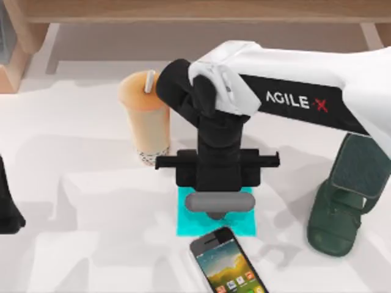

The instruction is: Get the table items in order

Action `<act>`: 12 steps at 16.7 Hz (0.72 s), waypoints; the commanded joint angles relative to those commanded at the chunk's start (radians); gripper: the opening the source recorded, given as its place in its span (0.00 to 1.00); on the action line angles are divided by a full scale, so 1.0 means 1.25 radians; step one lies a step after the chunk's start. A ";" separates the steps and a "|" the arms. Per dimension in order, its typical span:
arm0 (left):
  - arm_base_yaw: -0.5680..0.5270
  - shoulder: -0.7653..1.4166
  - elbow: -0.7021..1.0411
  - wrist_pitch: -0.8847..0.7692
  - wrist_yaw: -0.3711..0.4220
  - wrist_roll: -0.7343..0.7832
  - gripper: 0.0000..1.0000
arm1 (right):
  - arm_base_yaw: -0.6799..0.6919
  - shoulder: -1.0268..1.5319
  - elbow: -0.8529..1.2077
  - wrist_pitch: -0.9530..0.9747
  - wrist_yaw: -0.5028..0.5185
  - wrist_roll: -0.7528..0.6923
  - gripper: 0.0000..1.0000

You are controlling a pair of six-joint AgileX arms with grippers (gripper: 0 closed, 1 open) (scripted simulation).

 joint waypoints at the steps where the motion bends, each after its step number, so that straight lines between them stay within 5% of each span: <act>1: 0.000 0.000 0.000 0.000 0.000 0.000 1.00 | 0.000 0.000 0.000 0.000 0.000 0.000 0.68; 5: 0.000 0.000 0.000 0.000 0.000 0.000 1.00 | 0.000 0.000 0.000 0.000 0.000 0.000 0.98; 12: 0.000 0.000 0.000 0.000 0.000 0.000 1.00 | 0.000 0.000 0.000 0.000 0.000 0.000 1.00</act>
